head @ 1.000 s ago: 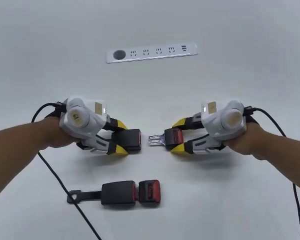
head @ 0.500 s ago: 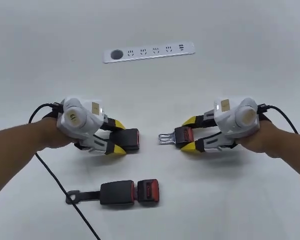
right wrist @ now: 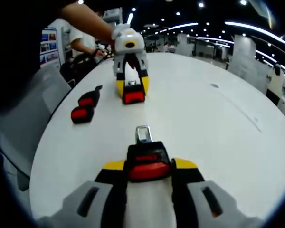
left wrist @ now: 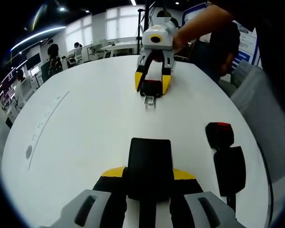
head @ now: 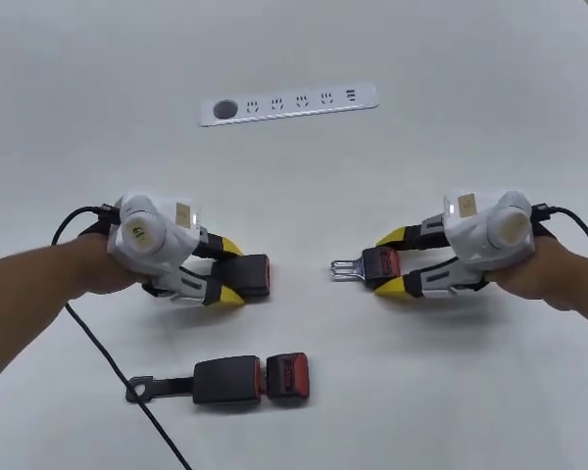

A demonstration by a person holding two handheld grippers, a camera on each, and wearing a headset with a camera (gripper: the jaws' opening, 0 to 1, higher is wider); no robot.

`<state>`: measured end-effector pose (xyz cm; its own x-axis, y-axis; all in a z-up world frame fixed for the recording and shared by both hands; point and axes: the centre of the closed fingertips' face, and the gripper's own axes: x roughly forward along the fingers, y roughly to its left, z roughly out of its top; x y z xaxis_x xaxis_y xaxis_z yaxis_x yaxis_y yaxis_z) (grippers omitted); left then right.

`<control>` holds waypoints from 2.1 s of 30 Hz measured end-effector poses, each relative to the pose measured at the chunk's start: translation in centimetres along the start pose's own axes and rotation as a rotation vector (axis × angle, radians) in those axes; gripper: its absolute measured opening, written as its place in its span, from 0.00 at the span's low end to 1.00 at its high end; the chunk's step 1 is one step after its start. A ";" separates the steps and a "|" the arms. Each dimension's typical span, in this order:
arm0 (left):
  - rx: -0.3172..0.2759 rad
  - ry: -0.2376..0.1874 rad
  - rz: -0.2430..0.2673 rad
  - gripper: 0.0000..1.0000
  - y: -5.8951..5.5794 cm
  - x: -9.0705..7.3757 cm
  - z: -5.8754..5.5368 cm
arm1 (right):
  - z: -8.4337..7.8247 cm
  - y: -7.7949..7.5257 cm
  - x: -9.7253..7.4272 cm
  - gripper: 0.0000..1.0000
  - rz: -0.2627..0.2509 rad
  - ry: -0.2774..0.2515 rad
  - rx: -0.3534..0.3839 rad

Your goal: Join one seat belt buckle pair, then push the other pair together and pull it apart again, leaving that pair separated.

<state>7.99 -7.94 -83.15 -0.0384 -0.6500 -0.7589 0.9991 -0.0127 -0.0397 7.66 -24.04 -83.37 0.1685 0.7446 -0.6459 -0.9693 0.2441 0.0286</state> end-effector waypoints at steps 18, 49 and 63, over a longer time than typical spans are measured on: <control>-0.002 0.004 0.004 0.36 0.1 0.1 0.0 | -1.1 -0.2 -1.1 0.36 -0.009 0.008 0.000; -0.223 -0.095 0.153 0.76 2.0 -1.9 1.5 | 1.7 -0.9 -1.5 0.77 -0.167 -0.071 0.180; -0.478 -0.212 0.391 0.86 2.0 -6.8 0.4 | 4.9 -0.5 -2.2 0.85 -0.366 -0.161 0.244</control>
<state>10.26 -3.90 -77.80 0.3793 -0.6744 -0.6335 0.8196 0.5626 -0.1081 8.63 -22.78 -78.25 0.5360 0.6645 -0.5206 -0.7736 0.6336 0.0123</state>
